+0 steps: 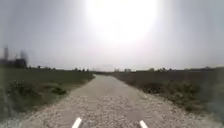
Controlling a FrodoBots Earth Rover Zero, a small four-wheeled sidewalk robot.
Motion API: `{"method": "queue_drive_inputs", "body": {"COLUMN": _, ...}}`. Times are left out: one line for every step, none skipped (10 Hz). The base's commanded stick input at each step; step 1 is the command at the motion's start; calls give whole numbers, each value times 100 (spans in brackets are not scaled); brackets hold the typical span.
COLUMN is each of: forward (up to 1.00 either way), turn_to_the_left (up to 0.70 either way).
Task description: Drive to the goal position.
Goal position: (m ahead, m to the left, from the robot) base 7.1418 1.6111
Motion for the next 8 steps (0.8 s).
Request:
{"method": "queue_drive_inputs", "body": {"forward": 70, "turn_to_the_left": 0}}
{"method": "queue_drive_inputs", "body": {"forward": 70, "turn_to_the_left": 0}}
{"method": "queue_drive_inputs", "body": {"forward": 70, "turn_to_the_left": 0}}
{"method": "queue_drive_inputs", "body": {"forward": 70, "turn_to_the_left": 0}}
{"method": "queue_drive_inputs", "body": {"forward": 70, "turn_to_the_left": 0}}
{"method": "queue_drive_inputs", "body": {"forward": 70, "turn_to_the_left": 0}}
{"method": "queue_drive_inputs", "body": {"forward": 70, "turn_to_the_left": 0}}
{"method": "queue_drive_inputs", "body": {"forward": 70, "turn_to_the_left": 0}}
